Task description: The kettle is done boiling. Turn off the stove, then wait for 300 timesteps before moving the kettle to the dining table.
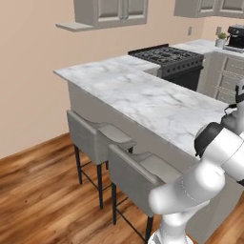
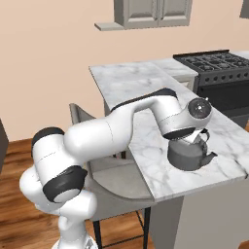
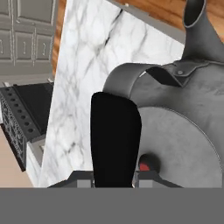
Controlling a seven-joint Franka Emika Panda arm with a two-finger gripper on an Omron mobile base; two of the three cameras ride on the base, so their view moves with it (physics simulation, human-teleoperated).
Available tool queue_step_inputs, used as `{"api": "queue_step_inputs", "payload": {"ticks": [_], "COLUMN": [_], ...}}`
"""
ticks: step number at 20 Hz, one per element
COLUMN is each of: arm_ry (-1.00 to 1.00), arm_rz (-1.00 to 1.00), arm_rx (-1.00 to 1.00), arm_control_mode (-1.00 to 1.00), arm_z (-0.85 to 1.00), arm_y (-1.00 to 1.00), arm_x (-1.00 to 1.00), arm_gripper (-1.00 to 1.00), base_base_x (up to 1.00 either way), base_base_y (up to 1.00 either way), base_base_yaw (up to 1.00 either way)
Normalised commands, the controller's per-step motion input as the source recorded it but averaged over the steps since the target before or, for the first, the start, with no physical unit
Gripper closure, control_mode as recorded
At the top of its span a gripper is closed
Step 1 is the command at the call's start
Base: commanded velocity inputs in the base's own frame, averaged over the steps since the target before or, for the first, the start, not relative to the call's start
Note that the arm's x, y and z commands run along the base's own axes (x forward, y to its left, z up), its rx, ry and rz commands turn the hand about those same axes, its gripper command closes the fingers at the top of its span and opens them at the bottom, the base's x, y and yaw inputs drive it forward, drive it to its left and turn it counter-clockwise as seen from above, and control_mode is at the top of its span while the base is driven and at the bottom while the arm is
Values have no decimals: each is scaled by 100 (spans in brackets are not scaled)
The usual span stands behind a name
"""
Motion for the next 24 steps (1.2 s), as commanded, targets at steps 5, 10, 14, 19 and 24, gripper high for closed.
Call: {"api": "queue_step_inputs", "payload": {"ticks": [5,10,14,19,24], "arm_ry": [0,0,0,3,2], "arm_rz": [0,0,0,0,0], "arm_rx": [0,0,0,0,0], "arm_control_mode": [100,100,-100,-100,-100], "arm_z": [0,0,-2,-10,-17], "arm_y": [0,0,0,0,5], "arm_x": [0,0,23,42,51], "arm_gripper": [100,100,100,100,100], "base_base_x": [9,3,4,0,0], "base_base_y": [0,0,0,0,0], "base_base_yaw": [-3,0,0,0,0]}}
